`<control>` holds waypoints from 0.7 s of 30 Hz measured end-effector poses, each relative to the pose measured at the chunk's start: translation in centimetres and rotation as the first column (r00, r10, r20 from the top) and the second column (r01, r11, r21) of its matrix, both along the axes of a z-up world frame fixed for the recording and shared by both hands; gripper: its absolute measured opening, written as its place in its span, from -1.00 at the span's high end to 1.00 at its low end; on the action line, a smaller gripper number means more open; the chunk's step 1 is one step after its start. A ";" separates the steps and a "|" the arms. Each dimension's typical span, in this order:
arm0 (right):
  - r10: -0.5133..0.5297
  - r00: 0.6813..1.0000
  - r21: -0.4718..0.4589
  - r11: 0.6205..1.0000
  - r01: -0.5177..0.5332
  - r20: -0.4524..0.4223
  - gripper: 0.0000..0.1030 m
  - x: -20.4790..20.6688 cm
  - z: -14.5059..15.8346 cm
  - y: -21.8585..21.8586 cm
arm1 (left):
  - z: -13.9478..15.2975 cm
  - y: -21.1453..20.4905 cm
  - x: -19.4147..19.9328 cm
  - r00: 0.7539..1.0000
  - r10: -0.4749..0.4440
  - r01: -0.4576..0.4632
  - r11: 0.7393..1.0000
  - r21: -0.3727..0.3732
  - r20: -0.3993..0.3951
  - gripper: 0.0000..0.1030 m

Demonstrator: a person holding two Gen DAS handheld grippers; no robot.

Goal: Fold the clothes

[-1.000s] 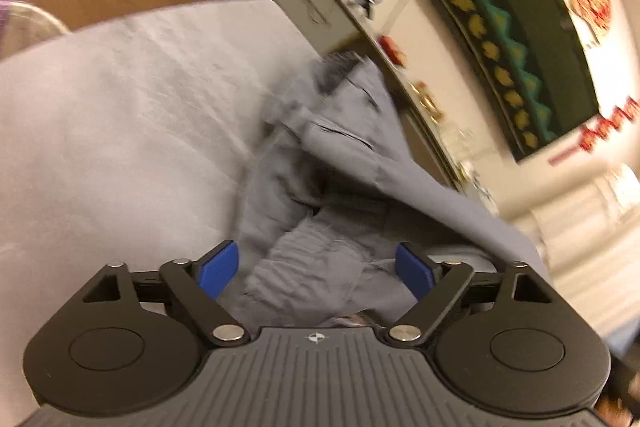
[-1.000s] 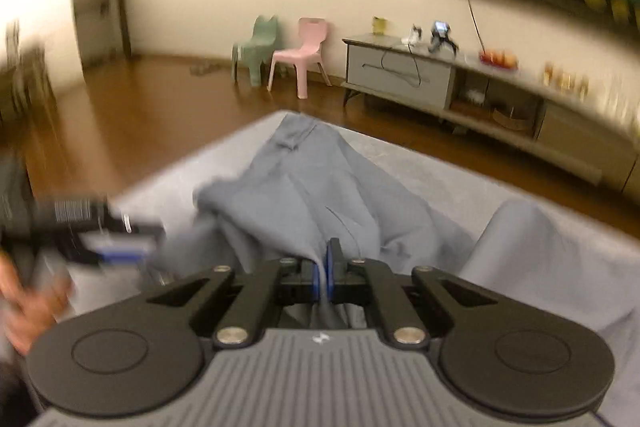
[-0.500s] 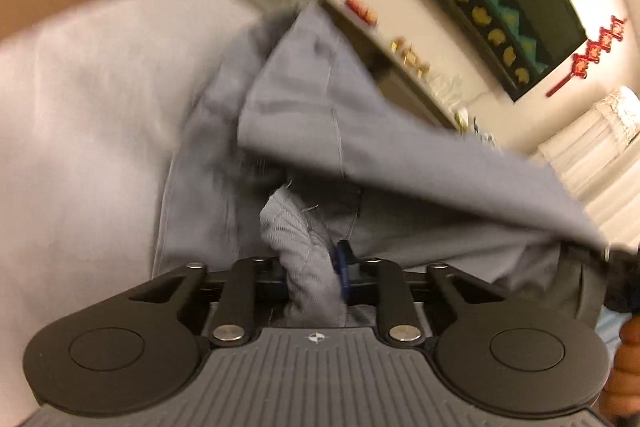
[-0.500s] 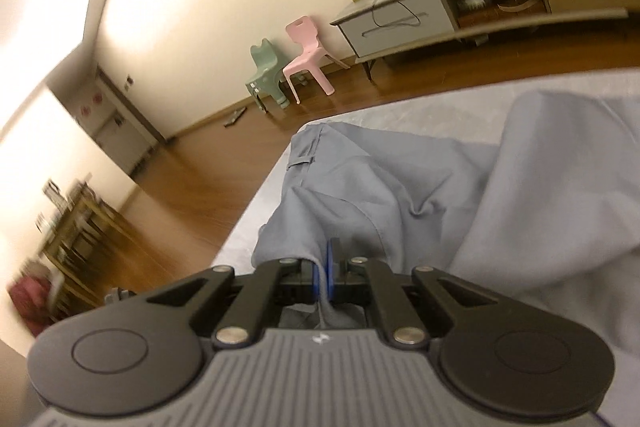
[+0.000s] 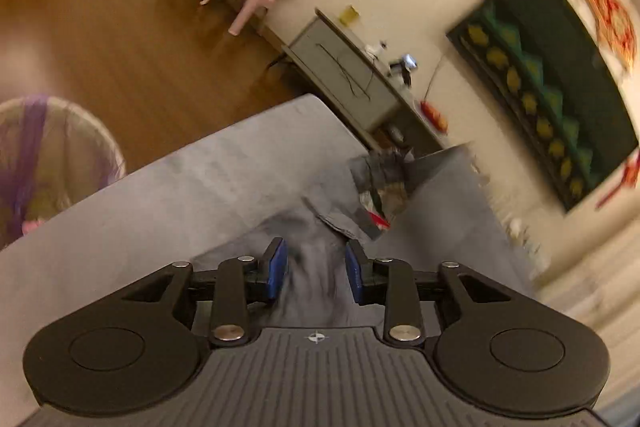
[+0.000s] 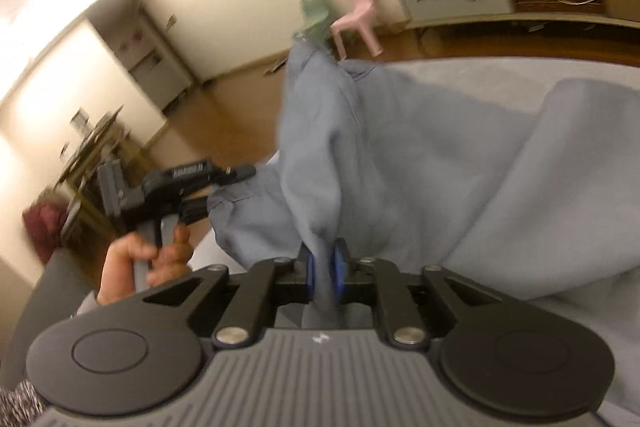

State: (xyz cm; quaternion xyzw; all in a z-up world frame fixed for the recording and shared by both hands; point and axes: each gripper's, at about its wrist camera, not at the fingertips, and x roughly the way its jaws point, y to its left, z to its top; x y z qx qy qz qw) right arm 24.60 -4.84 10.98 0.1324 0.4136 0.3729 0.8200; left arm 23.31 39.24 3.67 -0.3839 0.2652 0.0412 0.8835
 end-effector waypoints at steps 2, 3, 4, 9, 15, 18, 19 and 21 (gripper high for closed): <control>0.030 0.999 0.011 0.999 -0.030 -0.017 0.59 -0.2 -0.6 0.8 | 0.8 0.3 -1.7 0.999 0.034 -0.034 0.999 0.006 0.022 -0.04; 0.035 0.999 0.010 0.999 -0.035 -0.018 0.56 -0.3 -0.8 1.1 | 1.1 0.1 -2.1 0.999 0.030 -0.031 0.999 0.009 0.030 -0.19; 0.038 0.999 0.009 0.999 -0.038 -0.022 0.49 -0.4 -1.1 1.3 | 1.3 -0.5 -2.1 0.999 0.004 -0.004 1.000 0.011 0.033 -0.26; 0.013 0.999 0.005 1.000 -0.013 -0.043 0.47 -0.5 -1.4 1.4 | 1.9 -3.0 -2.1 0.993 -0.107 0.106 0.994 0.022 0.042 -0.69; 0.023 0.994 -0.201 0.980 -0.001 0.108 0.03 -2.3 0.1 2.8 | 1.3 -2.0 -2.2 1.000 -0.009 0.009 1.000 0.001 -0.006 -0.71; 0.178 0.926 -0.437 0.899 -0.016 0.333 -0.14 -3.2 3.3 7.7 | 1.6 -0.8 -2.8 0.999 0.043 -0.043 0.999 -0.032 0.009 -0.71; 0.244 0.891 -0.493 0.870 -0.027 0.382 -0.32 -3.3 3.9 10.0 | 1.7 -0.4 -3.0 0.998 0.061 -0.061 0.997 -0.046 0.017 -0.71; 0.386 0.820 -0.610 0.790 -0.058 0.422 -0.46 -3.1 4.3 15.1 | 1.8 0.4 -3.3 0.997 0.077 -0.076 0.995 -0.064 0.024 -0.71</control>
